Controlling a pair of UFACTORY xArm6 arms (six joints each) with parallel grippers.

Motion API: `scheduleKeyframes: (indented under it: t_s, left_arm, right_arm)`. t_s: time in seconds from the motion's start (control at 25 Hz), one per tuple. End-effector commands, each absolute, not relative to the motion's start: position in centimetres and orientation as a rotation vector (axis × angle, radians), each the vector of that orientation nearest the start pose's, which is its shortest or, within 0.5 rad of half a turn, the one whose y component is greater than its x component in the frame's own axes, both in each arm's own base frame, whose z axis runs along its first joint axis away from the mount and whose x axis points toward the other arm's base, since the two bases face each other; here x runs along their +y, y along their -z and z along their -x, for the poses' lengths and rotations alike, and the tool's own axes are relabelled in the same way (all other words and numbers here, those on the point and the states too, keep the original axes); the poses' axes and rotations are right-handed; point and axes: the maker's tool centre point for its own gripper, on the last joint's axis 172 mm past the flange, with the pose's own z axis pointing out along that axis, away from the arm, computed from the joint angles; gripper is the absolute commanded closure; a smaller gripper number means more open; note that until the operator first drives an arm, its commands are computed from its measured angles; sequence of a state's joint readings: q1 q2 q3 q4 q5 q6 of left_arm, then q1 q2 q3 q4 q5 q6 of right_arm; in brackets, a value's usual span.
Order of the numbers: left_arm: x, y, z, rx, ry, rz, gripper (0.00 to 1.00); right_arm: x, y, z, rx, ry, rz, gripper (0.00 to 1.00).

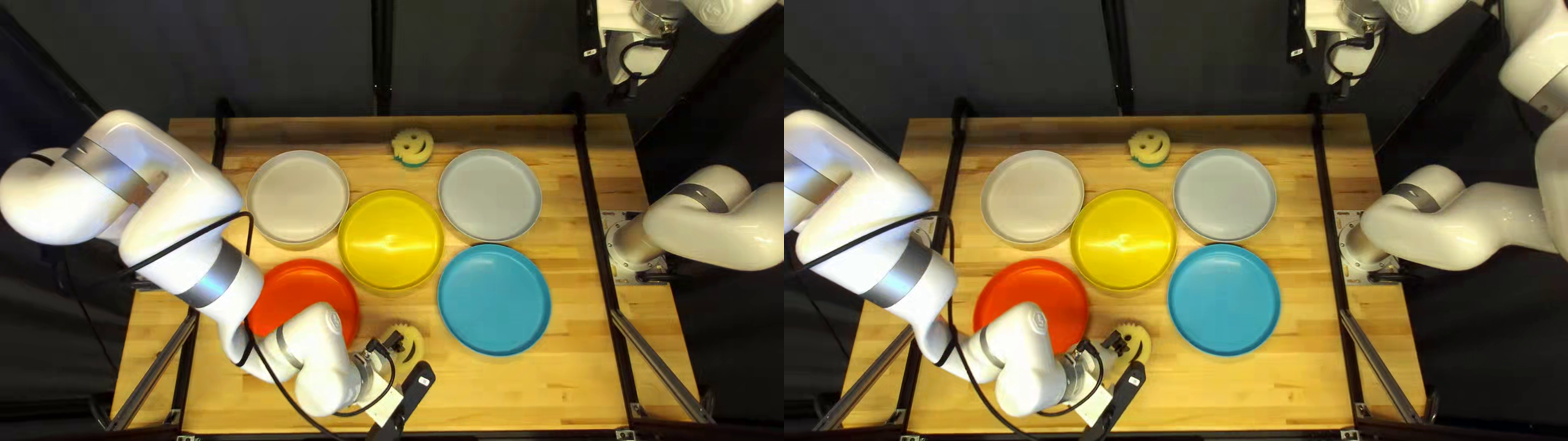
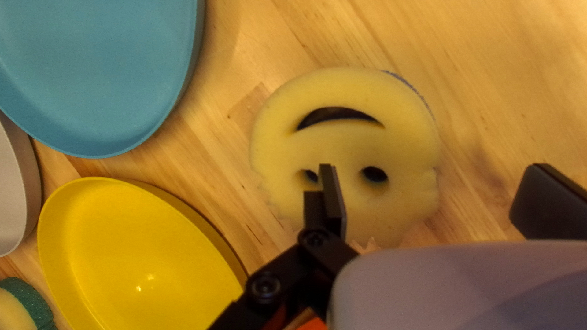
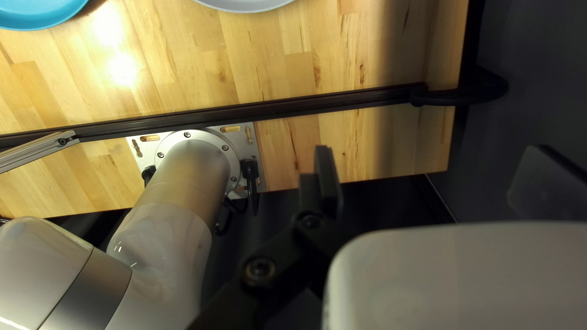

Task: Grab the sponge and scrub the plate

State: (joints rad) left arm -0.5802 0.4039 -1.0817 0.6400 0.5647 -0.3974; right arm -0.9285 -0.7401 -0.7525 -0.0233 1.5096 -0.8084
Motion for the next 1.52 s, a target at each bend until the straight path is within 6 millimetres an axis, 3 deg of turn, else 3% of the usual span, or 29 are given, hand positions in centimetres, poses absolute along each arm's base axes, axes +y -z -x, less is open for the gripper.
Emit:
scheduleKeyframes:
  t_s: [0.04,0.8,0.84,0.88,0.92,1.52]
  left_arm:
    - [-26.41,-4.08,-48.92,0.988,0.409,2.669,1.00]
    - [-26.41,-4.08,-48.92,0.988,0.409,2.669,1.00]
    - [-26.41,-4.08,-48.92,0.988,0.409,2.669,0.88]
    - [-26.41,-4.08,-48.92,0.988,0.409,2.669,0.09]
    - [-26.41,-4.08,-48.92,0.988,0.409,2.669,0.00]
    - [-26.23,-4.41,-48.93,0.973,0.416,2.661,0.00]
  right_arm:
    - [-21.71,-29.35,-15.48,0.186,-0.045,3.138,0.00]
    - [-21.71,-29.35,-15.48,0.186,-0.045,3.138,0.00]
    - [-21.71,-29.35,-15.48,0.186,-0.045,3.138,0.00]
    - [-21.71,-29.35,-15.48,0.186,-0.045,3.138,0.00]
    - [-21.71,-29.35,-15.48,0.186,-0.045,3.138,0.00]
    - [-21.71,-29.35,-15.48,0.186,-0.045,3.138,0.00]
